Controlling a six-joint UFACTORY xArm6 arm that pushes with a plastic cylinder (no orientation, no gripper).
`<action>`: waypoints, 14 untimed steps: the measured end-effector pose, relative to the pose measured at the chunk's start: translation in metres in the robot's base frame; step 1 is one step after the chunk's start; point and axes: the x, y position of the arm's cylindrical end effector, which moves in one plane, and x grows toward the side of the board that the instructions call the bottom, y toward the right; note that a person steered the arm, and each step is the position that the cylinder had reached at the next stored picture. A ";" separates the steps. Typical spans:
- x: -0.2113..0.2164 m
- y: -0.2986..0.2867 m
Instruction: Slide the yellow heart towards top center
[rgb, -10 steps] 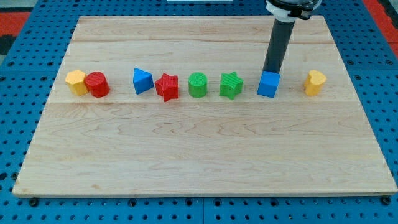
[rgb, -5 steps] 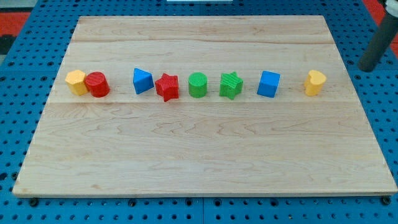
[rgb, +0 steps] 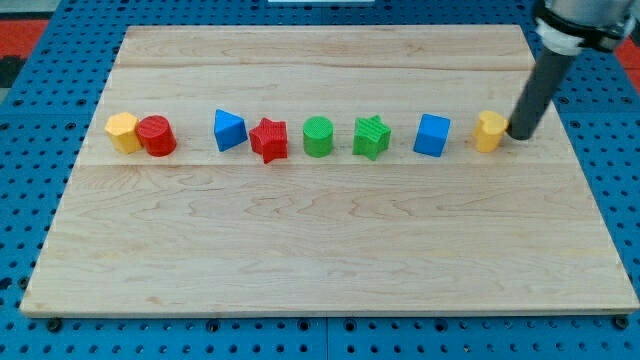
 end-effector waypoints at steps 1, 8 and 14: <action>-0.022 -0.017; -0.094 -0.028; -0.112 -0.225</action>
